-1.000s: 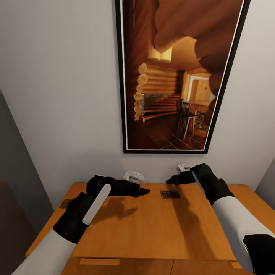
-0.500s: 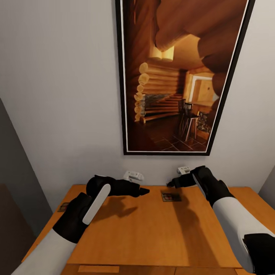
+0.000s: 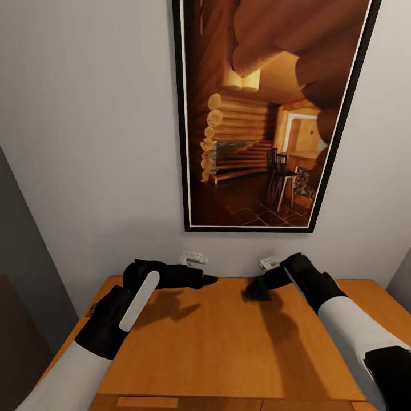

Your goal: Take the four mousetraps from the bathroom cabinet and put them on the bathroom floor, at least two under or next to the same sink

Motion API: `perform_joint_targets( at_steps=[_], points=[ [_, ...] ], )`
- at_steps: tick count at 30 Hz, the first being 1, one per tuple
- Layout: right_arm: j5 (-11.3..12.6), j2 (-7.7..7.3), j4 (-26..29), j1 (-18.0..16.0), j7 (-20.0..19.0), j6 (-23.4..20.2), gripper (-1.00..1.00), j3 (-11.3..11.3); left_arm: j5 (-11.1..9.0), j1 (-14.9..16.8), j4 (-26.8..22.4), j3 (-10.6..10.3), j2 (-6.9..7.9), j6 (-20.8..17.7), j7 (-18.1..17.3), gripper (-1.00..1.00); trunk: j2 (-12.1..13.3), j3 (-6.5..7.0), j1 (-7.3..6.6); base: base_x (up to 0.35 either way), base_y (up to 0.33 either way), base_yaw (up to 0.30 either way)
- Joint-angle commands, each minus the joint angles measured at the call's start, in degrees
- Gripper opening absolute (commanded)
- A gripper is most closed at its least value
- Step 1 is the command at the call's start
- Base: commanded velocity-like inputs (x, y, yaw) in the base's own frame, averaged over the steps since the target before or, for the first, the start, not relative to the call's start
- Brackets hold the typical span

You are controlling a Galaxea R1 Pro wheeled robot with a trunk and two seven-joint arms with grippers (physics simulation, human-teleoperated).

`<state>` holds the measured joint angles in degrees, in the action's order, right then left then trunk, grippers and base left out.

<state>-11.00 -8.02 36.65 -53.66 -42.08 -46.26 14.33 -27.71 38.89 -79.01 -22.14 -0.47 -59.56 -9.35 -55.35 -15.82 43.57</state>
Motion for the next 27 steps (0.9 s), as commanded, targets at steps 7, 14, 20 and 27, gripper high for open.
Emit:
perform_joint_targets(
  at_steps=[7,14,20,27],
  points=[
    [-0.84,-2.84,-0.12,-0.05,-7.9,2.87,1.0,3.12,0.62,0.05,-0.03,0.28,-0.05,-0.21,-0.59,1.0,-0.06,-0.08,0.01,0.0,0.0,0.0],
    [-0.83,-3.84,0.19,-0.04,-10.49,4.15,1.0,3.91,0.64,0.05,-0.01,0.31,-0.07,-0.21,-0.58,1.0,-0.06,-0.08,0.01,0.0,0.0,0.0],
    [-0.78,-4.07,0.44,-0.04,-11.9,4.35,1.0,4.07,0.64,0.05,-0.01,0.29,-0.06,-0.21,-0.58,1.0,-0.06,-0.08,0.01,0.0,0.0,0.0],
    [-0.94,-4.23,0.56,-0.05,-14.54,4.41,1.0,4.04,0.64,0.05,0.0,0.22,-0.06,-0.21,-0.58,1.0,-0.06,-0.08,0.01,0.0,0.0,0.0]
  ],
)
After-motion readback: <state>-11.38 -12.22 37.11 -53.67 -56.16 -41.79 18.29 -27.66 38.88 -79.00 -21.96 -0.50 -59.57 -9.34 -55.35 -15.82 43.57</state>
